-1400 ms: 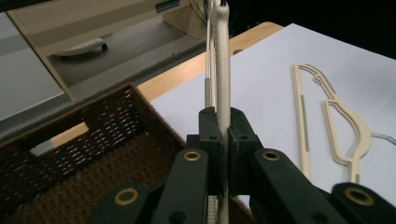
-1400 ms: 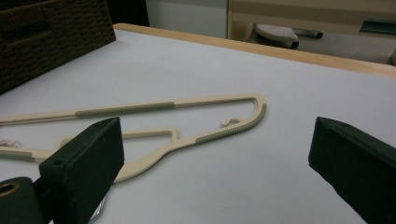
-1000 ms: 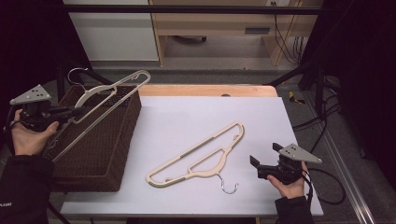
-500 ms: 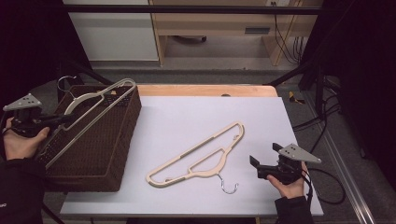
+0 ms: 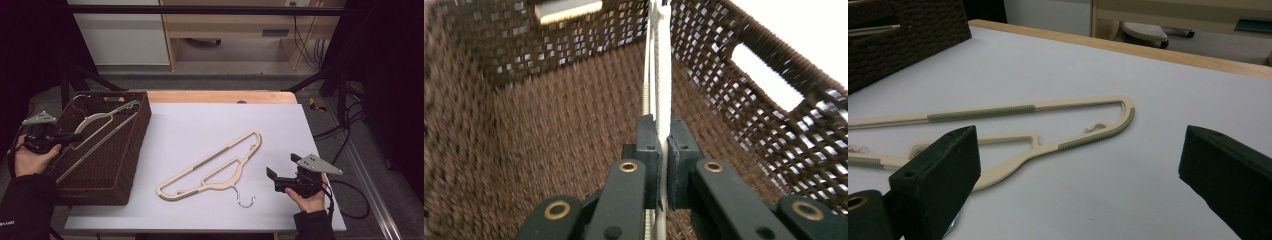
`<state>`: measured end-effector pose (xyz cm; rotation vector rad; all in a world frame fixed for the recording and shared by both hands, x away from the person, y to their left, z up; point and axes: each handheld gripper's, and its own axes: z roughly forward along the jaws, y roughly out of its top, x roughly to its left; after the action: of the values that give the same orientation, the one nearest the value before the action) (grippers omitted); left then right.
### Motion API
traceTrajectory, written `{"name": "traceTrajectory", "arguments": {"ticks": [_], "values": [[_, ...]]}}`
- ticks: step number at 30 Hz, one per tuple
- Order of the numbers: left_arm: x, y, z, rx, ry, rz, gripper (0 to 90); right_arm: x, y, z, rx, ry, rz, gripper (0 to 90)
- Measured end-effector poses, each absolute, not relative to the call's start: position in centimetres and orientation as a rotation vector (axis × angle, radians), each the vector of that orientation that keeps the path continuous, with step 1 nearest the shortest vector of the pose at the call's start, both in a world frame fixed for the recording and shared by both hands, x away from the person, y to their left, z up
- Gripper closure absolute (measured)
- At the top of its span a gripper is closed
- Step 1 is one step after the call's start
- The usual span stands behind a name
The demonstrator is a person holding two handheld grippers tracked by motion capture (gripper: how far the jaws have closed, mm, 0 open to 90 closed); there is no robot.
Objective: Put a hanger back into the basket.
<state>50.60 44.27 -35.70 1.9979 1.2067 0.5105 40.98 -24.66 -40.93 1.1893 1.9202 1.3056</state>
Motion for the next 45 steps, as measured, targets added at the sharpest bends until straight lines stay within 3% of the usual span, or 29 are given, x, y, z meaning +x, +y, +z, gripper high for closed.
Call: {"name": "traceTrajectory", "arguments": {"ticks": [24,33,45], "values": [[49.9,46.9,-37.3,2.005,1.519,0.561,75.9,41.1,-24.2,-41.1,1.184,1.937,1.303,3.8],[48.5,46.1,-36.2,1.934,1.433,0.597,74.7,41.1,-24.2,-41.1,1.181,1.944,1.309,3.9],[45.4,40.4,-33.1,1.759,1.155,0.691,40.3,40.7,-23.9,-40.6,1.172,1.933,1.323,4.4]]}}
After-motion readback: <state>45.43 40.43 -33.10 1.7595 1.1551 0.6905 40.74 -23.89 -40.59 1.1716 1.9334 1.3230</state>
